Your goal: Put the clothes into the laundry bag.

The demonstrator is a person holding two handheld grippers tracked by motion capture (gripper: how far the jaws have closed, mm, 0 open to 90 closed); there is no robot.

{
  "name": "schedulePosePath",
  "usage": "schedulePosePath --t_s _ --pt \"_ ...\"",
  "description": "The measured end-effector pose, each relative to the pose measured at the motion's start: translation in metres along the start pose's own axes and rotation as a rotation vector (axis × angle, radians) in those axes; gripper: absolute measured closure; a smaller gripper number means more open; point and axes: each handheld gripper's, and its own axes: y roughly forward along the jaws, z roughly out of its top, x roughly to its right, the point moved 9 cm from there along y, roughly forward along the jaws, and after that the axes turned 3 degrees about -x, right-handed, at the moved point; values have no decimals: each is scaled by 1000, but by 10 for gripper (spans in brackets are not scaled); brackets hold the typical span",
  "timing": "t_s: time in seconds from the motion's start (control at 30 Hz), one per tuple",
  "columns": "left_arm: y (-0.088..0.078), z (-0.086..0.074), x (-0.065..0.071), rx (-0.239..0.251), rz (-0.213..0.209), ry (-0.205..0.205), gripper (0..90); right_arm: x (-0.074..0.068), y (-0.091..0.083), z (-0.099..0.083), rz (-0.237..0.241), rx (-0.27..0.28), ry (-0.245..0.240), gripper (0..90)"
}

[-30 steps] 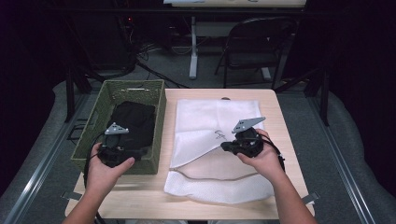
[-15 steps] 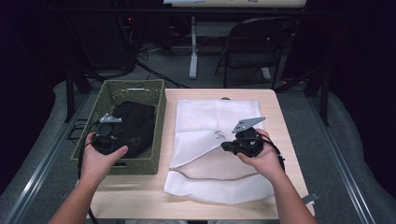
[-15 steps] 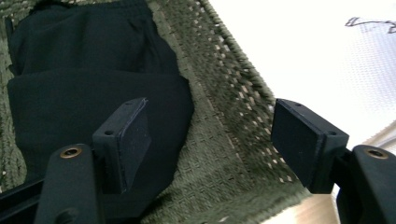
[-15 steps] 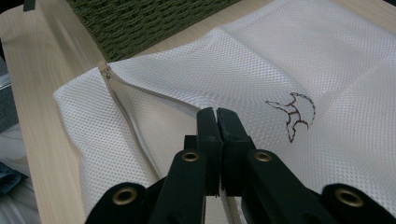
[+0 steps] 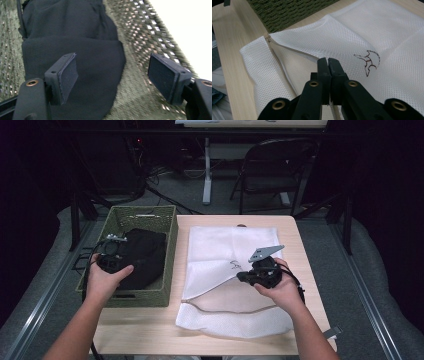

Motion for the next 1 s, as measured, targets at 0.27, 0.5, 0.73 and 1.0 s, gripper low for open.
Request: schedulePosePath --t_s 0.27,0.5,0.73,1.0 --pt "19 9 -14 -32 25 -22 242 1 1 -1 2 -1 2 887" --pt "33 14 -24 -68 35 -58 241 1 1 -1 2 1 2 887" --pt "47 17 -33 -106 42 -97 231 0 2 -1 1 -3 3 887" --pt "62 19 -37 -139 68 -103 227 0 2 -1 4 -2 4 886"
